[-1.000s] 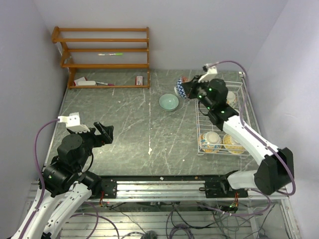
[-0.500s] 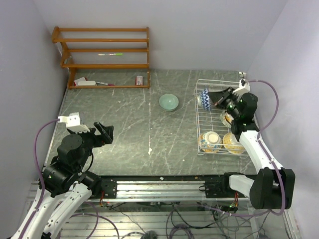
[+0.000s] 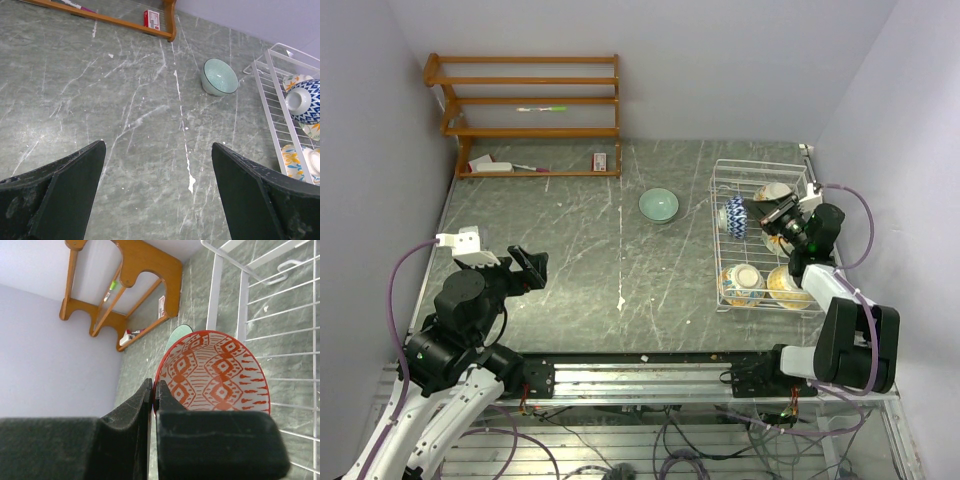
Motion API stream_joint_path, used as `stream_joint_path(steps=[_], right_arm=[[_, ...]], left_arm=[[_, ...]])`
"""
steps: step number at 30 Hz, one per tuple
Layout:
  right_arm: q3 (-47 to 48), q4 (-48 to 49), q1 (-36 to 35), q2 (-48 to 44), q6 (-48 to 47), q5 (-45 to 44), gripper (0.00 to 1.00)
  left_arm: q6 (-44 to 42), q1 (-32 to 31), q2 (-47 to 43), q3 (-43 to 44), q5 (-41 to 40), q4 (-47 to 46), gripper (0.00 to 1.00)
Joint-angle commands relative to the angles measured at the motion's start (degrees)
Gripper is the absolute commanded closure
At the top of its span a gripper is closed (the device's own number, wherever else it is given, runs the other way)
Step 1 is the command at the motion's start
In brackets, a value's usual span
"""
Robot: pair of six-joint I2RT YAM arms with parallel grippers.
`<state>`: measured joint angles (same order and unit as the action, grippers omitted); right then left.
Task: Load the bowls into the dish rack
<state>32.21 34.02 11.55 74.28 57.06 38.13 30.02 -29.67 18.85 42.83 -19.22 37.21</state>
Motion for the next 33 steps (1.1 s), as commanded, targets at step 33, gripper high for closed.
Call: stream_joint_path(steps=[33], right_arm=[[3.7,-17.02,5.36,7.51,-11.1,-2.58,0.79]], left_arm=[[-0.14,-0.38,-0.41,1.42,0.28,-0.39,0.02]])
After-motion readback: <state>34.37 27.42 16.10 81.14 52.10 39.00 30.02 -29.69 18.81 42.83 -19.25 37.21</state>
